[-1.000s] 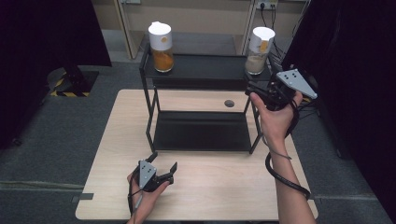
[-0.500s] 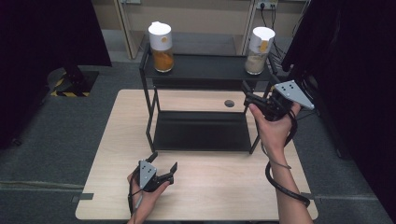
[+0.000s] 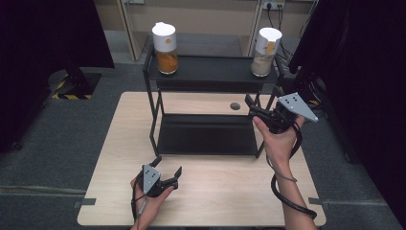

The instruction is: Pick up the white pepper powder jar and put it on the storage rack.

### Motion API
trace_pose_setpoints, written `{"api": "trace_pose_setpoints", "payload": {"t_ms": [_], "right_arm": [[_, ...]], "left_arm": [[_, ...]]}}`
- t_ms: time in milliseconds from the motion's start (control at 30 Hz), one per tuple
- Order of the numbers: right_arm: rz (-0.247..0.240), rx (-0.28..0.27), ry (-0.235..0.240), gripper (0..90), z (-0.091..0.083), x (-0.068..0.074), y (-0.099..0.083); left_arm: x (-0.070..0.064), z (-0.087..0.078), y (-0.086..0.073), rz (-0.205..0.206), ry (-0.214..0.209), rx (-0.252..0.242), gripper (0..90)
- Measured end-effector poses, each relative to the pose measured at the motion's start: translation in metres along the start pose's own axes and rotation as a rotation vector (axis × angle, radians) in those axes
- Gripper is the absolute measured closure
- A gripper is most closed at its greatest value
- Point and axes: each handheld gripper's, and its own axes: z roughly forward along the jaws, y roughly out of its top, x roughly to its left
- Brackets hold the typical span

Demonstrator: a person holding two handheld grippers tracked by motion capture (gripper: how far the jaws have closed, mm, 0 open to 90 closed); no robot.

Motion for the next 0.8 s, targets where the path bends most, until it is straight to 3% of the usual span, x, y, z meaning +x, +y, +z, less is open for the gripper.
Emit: {"api": "trace_pose_setpoints", "payload": {"t_ms": [800], "right_arm": [[0.007,0.066,0.023,5.7,-0.011,0.003,-0.034]], "left_arm": [[-0.001,0.0,0.0,0.001,0.001,-0.001,13.2]]}}
